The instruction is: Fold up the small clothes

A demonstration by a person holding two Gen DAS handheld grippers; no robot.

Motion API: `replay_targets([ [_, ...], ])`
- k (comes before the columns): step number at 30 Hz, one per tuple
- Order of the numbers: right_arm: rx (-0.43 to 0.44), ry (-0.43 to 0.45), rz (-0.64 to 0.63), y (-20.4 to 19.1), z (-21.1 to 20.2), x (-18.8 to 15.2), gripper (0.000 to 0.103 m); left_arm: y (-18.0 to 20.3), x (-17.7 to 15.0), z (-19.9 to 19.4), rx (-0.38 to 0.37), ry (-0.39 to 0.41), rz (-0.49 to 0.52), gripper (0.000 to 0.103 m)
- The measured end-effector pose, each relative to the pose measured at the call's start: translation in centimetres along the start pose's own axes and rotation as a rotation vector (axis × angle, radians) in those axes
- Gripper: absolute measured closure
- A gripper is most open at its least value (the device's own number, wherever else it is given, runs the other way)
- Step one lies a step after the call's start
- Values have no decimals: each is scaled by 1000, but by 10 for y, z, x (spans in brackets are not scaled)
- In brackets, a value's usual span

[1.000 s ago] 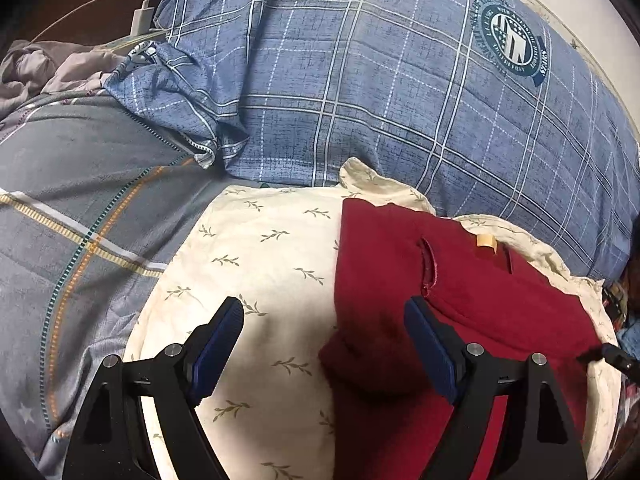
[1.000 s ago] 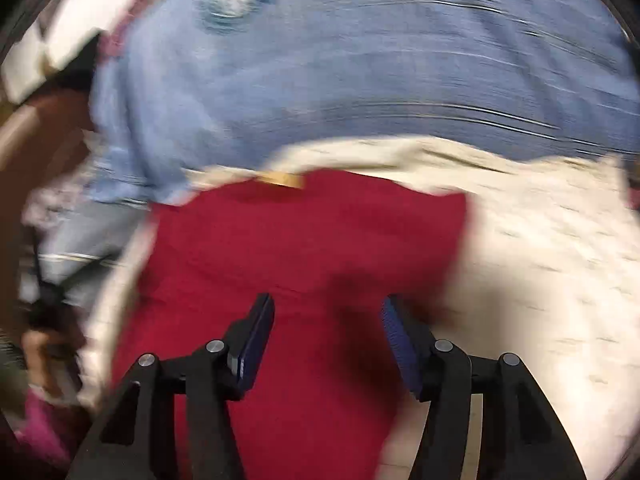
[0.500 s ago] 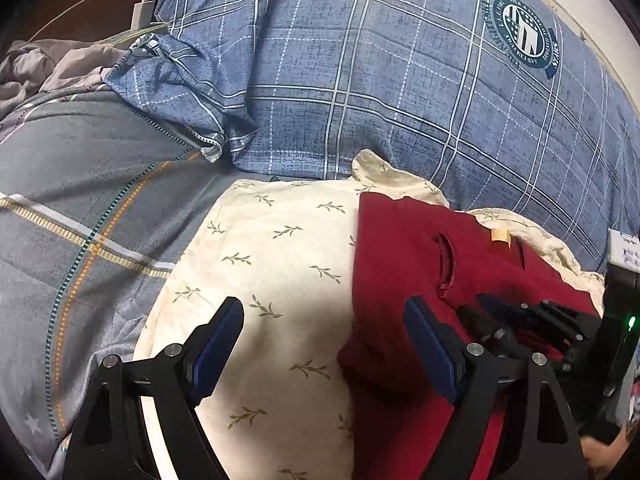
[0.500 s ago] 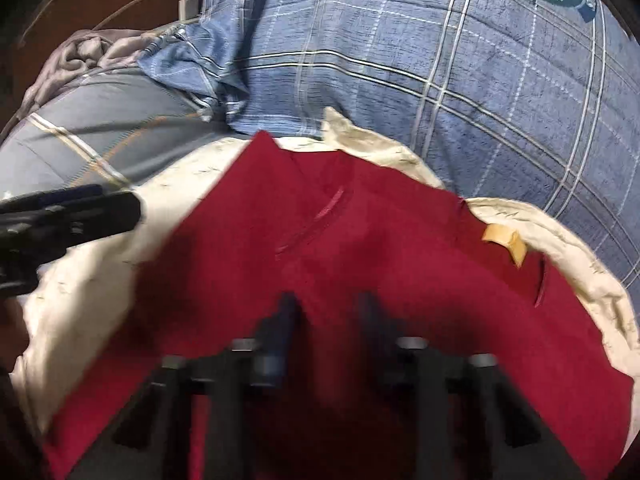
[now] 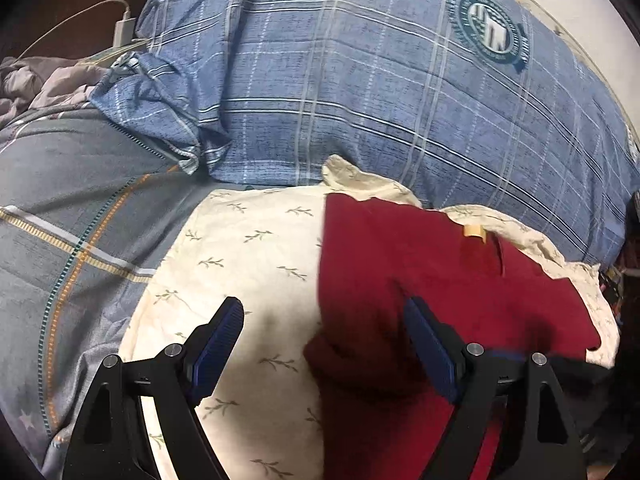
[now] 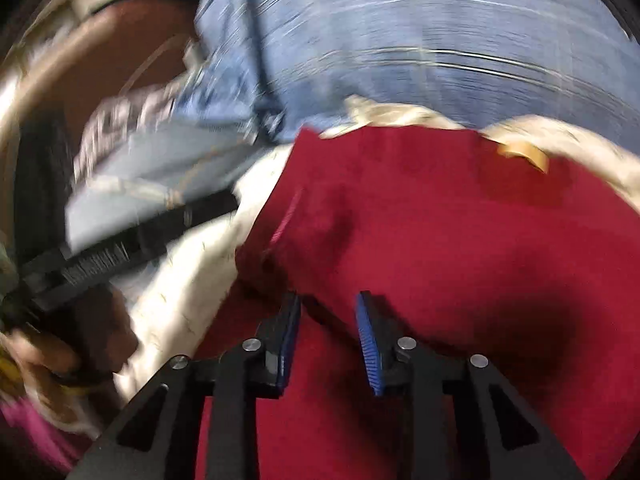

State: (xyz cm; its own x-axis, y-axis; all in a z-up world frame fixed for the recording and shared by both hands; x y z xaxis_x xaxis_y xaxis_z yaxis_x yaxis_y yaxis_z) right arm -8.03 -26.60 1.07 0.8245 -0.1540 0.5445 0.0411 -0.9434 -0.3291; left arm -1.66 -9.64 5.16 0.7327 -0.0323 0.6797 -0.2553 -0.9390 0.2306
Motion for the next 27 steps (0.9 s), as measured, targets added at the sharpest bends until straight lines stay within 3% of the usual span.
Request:
replay_targets([
  [3,-195,102,42,50,-47,7,62,9,-2,1,-13,2,24,21],
  [5,-324,121,83,88,-65,8,60,17,-5,4,-17,-10,49,21],
  [8,-444,119,183,140,-81,1,61,28,-11,12,-5,-22,92,21],
  [9,-480,113,202,153,-82,-3,62,32,-12,16,2,-28,104,21],
  [11,-517,92,212,173,-81,-10,76,37,-16,24,17,-46,125,21],
  [13,-560,75,191,185,-74,-17,80,41,-20,37,59,-81,149,21],
  [19,-551,88,261,201,-87,-19,80,41,-19,57,93,-102,136,19],
  [21,-527,103,255,190,-93,-18,73,41,-19,59,92,-104,128,19],
  [27,-471,112,200,166,-72,7,73,41,-20,60,100,-98,136,19],
])
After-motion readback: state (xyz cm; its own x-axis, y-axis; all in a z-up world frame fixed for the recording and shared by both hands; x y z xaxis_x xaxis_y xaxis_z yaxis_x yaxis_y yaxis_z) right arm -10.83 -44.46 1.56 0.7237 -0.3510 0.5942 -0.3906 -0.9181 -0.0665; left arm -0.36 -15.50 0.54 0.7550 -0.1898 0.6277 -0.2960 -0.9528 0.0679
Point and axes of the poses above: each gripper's, at about its wrist camera, not at the fingertips, and z roughly the way its jaws point, y to its right, x to its top, the point moved 4 cm from there along z, roughly the way its jaws point, and after that the axes turned 1 degree about -z, right-handed, at the moved point
